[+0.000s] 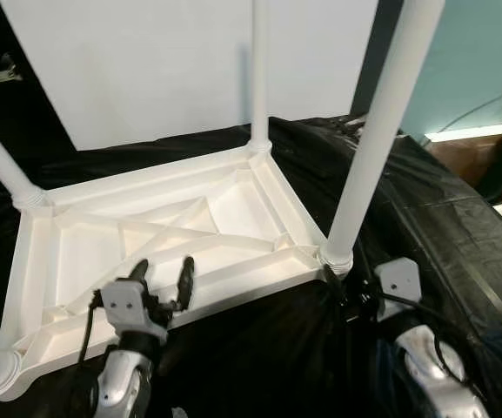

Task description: Building children table

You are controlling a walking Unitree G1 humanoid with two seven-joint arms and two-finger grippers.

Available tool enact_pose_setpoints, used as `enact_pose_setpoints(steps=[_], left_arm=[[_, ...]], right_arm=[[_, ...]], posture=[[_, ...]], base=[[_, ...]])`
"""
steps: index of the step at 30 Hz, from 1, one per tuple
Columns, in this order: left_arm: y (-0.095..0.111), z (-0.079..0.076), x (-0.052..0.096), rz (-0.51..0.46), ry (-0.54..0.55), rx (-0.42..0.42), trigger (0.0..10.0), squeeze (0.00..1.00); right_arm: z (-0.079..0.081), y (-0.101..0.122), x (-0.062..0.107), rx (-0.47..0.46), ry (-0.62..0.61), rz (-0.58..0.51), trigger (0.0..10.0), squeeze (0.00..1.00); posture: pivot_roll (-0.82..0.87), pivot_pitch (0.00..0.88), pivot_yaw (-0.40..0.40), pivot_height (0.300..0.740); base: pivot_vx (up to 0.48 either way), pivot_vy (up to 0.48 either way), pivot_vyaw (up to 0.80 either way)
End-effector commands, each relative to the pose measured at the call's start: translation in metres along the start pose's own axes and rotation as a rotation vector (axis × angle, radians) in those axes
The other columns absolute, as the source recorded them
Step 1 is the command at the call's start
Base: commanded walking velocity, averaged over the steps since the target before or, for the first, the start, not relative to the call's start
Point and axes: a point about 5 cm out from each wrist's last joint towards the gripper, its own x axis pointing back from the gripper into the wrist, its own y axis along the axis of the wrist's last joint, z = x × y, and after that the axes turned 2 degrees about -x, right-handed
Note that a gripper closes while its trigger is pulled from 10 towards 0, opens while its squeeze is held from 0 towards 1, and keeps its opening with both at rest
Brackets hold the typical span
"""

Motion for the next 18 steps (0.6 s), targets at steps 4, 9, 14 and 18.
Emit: enact_pose_setpoints(steps=[4,9,14,18], left_arm=[[0.006,0.004,0.003,-0.026,-0.091,-0.022,10.0,0.00],[0.006,0.005,0.007,-0.018,-0.117,-0.016,10.0,0.00],[0.004,-0.002,0.009,0.016,-0.239,0.002,10.0,0.00],[0.004,-0.002,0.002,0.005,-0.253,0.004,10.0,0.00]], right_arm=[[0.004,0.000,-0.007,0.011,0.103,-0.004,10.0,0.00],[-0.001,0.002,-0.012,0.011,0.109,-0.005,10.0,0.00],[-0.005,0.001,-0.025,0.041,0.242,0.008,10.0,0.00],[-0.006,0.003,-0.036,0.037,0.311,0.008,10.0,0.00]], posture=[[0.00,0.000,-0.003,0.740],[0.01,0.000,-0.004,0.740],[0.01,0.000,0.004,0.740],[0.01,0.000,0.012,0.740]], base=[[0.000,0.000,0.00],[0.000,0.000,0.00],[0.000,0.000,0.00],[0.000,0.000,0.00]])
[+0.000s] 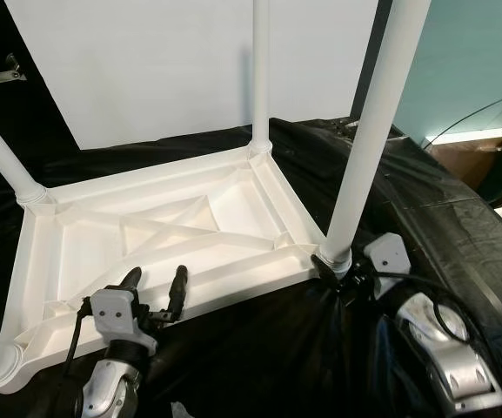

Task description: Building children table

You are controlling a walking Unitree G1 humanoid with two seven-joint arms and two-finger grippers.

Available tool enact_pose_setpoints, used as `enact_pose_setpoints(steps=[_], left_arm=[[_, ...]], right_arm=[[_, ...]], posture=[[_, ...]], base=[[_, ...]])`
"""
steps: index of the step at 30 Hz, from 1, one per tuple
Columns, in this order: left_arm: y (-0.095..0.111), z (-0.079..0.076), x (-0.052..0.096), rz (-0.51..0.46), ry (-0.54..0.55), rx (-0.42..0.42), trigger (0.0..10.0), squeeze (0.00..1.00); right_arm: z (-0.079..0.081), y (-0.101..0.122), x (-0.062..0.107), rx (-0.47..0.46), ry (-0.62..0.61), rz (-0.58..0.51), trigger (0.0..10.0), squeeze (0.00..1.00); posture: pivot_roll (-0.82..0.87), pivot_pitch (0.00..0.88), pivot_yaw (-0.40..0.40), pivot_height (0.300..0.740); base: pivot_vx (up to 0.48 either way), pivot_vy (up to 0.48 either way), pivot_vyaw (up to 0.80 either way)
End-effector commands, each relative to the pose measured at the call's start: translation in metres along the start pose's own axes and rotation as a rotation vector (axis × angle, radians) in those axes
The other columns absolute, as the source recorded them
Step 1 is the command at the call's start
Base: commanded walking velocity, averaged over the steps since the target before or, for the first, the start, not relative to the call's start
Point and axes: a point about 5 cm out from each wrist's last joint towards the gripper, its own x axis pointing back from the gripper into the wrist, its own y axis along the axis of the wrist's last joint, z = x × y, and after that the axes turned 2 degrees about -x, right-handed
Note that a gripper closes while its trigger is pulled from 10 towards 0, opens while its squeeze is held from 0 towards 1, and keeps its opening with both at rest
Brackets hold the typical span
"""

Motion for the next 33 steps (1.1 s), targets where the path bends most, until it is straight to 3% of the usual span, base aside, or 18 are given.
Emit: enact_pose_setpoints(steps=[1,11,12,13,14,15,20,23,27,30,31,33], left_arm=[[-0.003,-0.011,0.000,0.008,-0.221,0.007,10.0,0.00],[-0.006,-0.014,-0.003,0.009,-0.255,-0.006,10.0,0.00],[-0.007,-0.014,-0.004,0.009,-0.255,-0.007,10.0,0.00],[-0.007,-0.013,-0.004,0.009,-0.255,-0.008,10.0,0.00],[-0.007,-0.013,-0.004,0.009,-0.255,-0.008,10.0,0.00],[-0.008,-0.013,-0.004,0.009,-0.256,-0.008,10.0,0.00],[-0.009,-0.014,-0.004,0.008,-0.251,-0.007,10.0,0.00],[-0.011,-0.015,-0.002,0.010,-0.248,-0.004,10.0,0.00],[-0.013,-0.016,0.000,0.015,-0.252,0.001,10.0,0.00],[-0.014,-0.016,-0.001,0.019,-0.258,0.002,10.0,0.00],[-0.015,-0.015,-0.001,0.020,-0.266,0.002,10.0,0.00],[-0.015,-0.015,-0.001,0.020,-0.266,0.002,10.0,0.00]], right_arm=[[0.003,-0.002,-0.003,-0.017,0.042,0.011,10.0,0.00],[-0.011,-0.005,-0.018,-0.026,0.062,0.017,10.0,0.00],[-0.014,-0.006,-0.019,-0.027,0.063,0.020,4.2,0.00],[-0.017,-0.007,-0.019,-0.029,0.060,0.021,0.6,0.00],[-0.017,-0.007,-0.019,-0.029,0.060,0.021,0.6,0.00],[-0.020,-0.007,-0.020,-0.040,0.047,0.021,0.0,0.00],[-0.025,-0.011,-0.017,-0.091,-0.023,0.024,0.0,0.00],[-0.017,-0.013,-0.011,-0.149,-0.081,0.016,0.0,0.00],[0.006,-0.014,-0.003,-0.216,-0.122,0.010,0.0,0.00],[0.012,-0.016,0.002,-0.248,-0.164,0.019,0.0,0.00],[0.009,-0.021,0.011,-0.271,-0.255,0.033,0.0,0.00],[0.009,-0.021,0.011,-0.271,-0.255,0.033,0.0,0.00]], posture=[[0.01,0.000,0.012,0.740],[0.02,0.000,0.021,0.740],[0.02,0.000,0.022,0.740],[0.02,0.000,0.020,0.740],[0.02,0.000,0.020,0.740],[0.02,0.000,0.019,0.740],[0.02,0.000,0.013,0.740],[0.02,0.000,0.012,0.740],[0.00,0.009,0.019,0.740],[-0.01,0.012,0.022,0.740],[-0.03,0.015,0.027,0.740],[-0.03,0.015,0.027,0.740]], base=[[0.000,0.000,0.00],[0.000,0.000,0.00],[0.000,0.000,0.00],[0.000,0.000,0.00],[0.000,0.000,0.00],[0.000,0.000,0.00],[0.000,0.000,0.00],[0.000,0.000,0.00],[0.000,0.000,0.00],[0.000,0.000,0.00],[0.000,0.000,0.00],[0.000,0.000,0.00]])
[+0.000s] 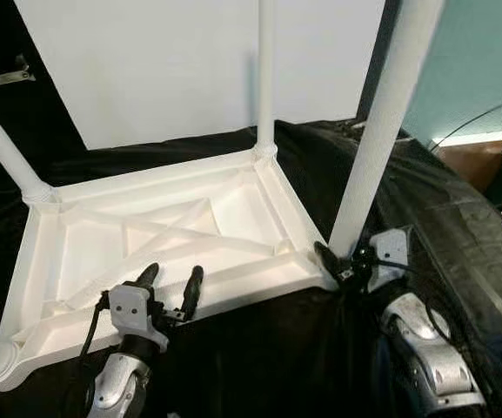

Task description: Building children table

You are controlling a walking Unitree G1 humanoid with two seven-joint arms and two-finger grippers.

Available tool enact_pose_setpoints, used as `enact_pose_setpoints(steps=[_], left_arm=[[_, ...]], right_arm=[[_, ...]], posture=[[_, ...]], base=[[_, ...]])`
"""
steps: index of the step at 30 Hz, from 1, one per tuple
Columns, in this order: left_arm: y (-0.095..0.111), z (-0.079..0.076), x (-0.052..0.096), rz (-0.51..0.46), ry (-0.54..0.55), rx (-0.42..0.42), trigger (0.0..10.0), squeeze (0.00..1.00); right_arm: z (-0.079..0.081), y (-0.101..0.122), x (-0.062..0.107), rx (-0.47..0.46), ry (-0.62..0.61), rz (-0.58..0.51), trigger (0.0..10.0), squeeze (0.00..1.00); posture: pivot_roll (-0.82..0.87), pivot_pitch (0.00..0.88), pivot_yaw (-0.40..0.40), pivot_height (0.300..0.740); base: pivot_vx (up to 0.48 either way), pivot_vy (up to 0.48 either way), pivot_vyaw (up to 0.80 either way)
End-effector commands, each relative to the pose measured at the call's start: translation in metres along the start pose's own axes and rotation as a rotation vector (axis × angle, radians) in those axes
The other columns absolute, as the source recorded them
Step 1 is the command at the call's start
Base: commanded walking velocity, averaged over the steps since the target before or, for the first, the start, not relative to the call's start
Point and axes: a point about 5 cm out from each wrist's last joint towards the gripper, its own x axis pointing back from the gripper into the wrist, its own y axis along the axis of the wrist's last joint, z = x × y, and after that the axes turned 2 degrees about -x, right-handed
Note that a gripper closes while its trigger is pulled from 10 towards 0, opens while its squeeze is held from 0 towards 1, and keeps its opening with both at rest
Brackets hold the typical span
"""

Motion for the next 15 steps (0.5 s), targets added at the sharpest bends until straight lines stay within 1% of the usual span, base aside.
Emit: enact_pose_setpoints(steps=[1,2,3,4,6,7,9,11,15], left_arm=[[-0.004,-0.009,0.002,0.008,-0.209,0.005,10.0,0.00],[-0.004,-0.010,0.001,0.007,-0.216,0.005,10.0,0.00],[-0.004,-0.010,0.001,0.007,-0.216,0.005,10.0,0.00],[-0.005,-0.010,0.000,0.007,-0.220,0.005,10.0,0.00],[-0.005,-0.010,0.000,0.006,-0.224,0.005,10.0,0.00],[-0.005,-0.010,0.000,0.006,-0.224,0.005,10.0,0.00],[-0.004,-0.011,-0.002,0.004,-0.227,0.008,10.0,0.00],[-0.003,-0.012,-0.003,0.001,-0.235,0.013,10.0,0.00],[-0.003,-0.013,-0.004,-0.001,-0.238,0.015,10.0,0.00]], right_arm=[[-0.009,-0.014,0.010,-0.014,-0.085,0.074,0.0,0.00],[-0.016,-0.016,0.017,-0.021,-0.156,0.077,0.0,0.00],[-0.016,-0.016,0.017,-0.021,-0.156,0.077,0.0,0.00],[-0.021,-0.016,0.023,-0.026,-0.215,0.080,0.0,0.00],[-0.027,-0.017,0.038,-0.029,-0.310,0.085,0.0,0.00],[-0.027,-0.017,0.038,-0.029,-0.310,0.085,0.0,0.00],[-0.026,-0.016,0.050,-0.027,-0.371,0.087,0.0,0.00],[-0.022,-0.013,0.058,-0.028,-0.402,0.082,0.0,0.00],[-0.020,-0.011,0.060,-0.029,-0.409,0.082,0.0,0.00]], posture=[[-0.03,0.015,0.027,0.740],[-0.04,0.015,0.028,0.740],[-0.04,0.015,0.028,0.740],[-0.04,0.015,0.028,0.740],[-0.05,0.015,0.029,0.740],[-0.05,0.015,0.029,0.740],[-0.07,0.016,0.028,0.740],[-0.08,0.018,0.029,0.740],[-0.09,0.019,0.028,0.740]], base=[[0.000,0.000,0.00],[0.000,0.000,0.00],[0.000,0.000,0.00],[0.000,0.000,0.00],[0.000,0.000,0.00],[0.000,0.000,0.00],[0.000,0.000,0.00],[0.000,0.000,0.00],[0.000,0.000,0.00]])
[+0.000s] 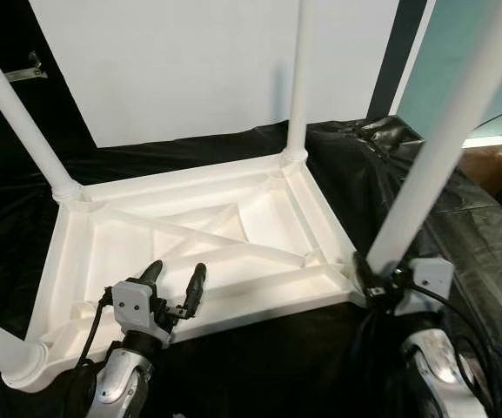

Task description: Building children table

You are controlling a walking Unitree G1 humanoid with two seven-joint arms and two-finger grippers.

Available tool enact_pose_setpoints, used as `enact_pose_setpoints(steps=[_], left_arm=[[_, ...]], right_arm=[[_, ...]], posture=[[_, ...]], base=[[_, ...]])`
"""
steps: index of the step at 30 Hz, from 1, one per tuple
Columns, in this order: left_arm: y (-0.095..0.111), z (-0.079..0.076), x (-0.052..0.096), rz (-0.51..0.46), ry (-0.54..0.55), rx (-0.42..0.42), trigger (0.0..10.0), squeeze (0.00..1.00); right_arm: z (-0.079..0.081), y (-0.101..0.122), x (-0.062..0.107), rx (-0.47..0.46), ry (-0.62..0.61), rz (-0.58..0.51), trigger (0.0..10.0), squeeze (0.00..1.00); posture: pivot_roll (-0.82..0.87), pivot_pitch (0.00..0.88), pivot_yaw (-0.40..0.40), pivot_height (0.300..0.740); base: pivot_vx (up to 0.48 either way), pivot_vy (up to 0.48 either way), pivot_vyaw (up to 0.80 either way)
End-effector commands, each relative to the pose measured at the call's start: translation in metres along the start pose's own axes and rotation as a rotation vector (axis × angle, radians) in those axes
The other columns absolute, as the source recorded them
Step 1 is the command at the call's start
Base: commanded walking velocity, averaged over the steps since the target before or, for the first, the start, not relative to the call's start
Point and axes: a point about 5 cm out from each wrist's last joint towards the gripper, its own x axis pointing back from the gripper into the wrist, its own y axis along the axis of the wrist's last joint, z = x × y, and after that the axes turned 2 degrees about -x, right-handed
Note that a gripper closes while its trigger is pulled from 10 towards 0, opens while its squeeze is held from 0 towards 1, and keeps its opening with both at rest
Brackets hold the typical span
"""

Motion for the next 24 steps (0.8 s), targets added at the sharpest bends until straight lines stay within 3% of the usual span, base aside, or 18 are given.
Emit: enact_pose_setpoints(steps=[1,9,10,15,16,17,18,22,23,24], left_arm=[[-0.002,-0.011,0.001,0.010,-0.212,0.007,10.0,0.00],[0.001,-0.017,-0.005,-0.001,-0.231,0.016,10.0,0.00],[0.002,-0.019,-0.007,-0.004,-0.233,0.018,10.0,0.00],[0.006,-0.021,-0.010,-0.010,-0.259,0.002,10.0,0.00],[0.008,-0.019,-0.012,-0.011,-0.275,-0.013,10.0,0.13],[0.008,-0.019,-0.012,-0.011,-0.275,-0.013,10.0,0.13],[0.010,-0.015,-0.015,-0.013,-0.282,-0.018,10.0,0.97],[0.016,-0.007,-0.019,-0.019,-0.315,0.015,10.0,1.00],[0.020,-0.008,-0.018,-0.021,-0.370,0.042,10.0,1.00],[0.023,-0.011,-0.017,-0.022,-0.411,0.059,10.0,1.00]], right_arm=[[-0.012,-0.010,0.008,0.009,-0.088,0.069,0.0,0.00],[-0.010,-0.003,0.011,0.024,-0.092,0.056,0.0,0.00],[-0.007,-0.001,0.010,0.034,-0.070,0.052,9.8,0.00],[0.001,0.001,0.004,0.063,-0.009,0.041,10.0,0.00],[0.002,0.003,0.002,0.061,-0.001,0.032,10.0,0.99],[0.002,0.003,0.002,0.061,-0.001,0.032,10.0,0.99],[0.003,0.005,0.001,0.053,0.006,0.026,10.0,1.00],[0.007,0.007,-0.001,0.042,0.042,0.020,10.0,1.00],[0.010,0.007,-0.002,0.039,0.067,0.022,10.0,0.00],[0.012,0.007,-0.002,0.038,0.084,0.023,10.0,0.00]], posture=[[-0.10,0.021,0.027,0.740],[-0.11,0.024,0.022,0.740],[-0.11,0.024,0.020,0.740],[-0.10,0.027,0.015,0.740],[-0.09,0.029,0.013,0.740],[-0.09,0.029,0.013,0.740],[-0.09,0.029,0.013,0.740],[-0.08,0.028,0.010,0.740],[-0.07,0.027,0.009,0.740],[-0.07,0.027,0.009,0.740]], base=[[0.000,0.000,0.00],[0.000,0.000,0.00],[0.000,0.000,0.00],[0.000,0.000,0.00],[0.000,0.000,0.00],[0.000,0.000,0.00],[0.000,0.000,0.00],[0.000,0.000,0.00],[0.000,0.000,0.00],[0.000,0.000,0.00]])
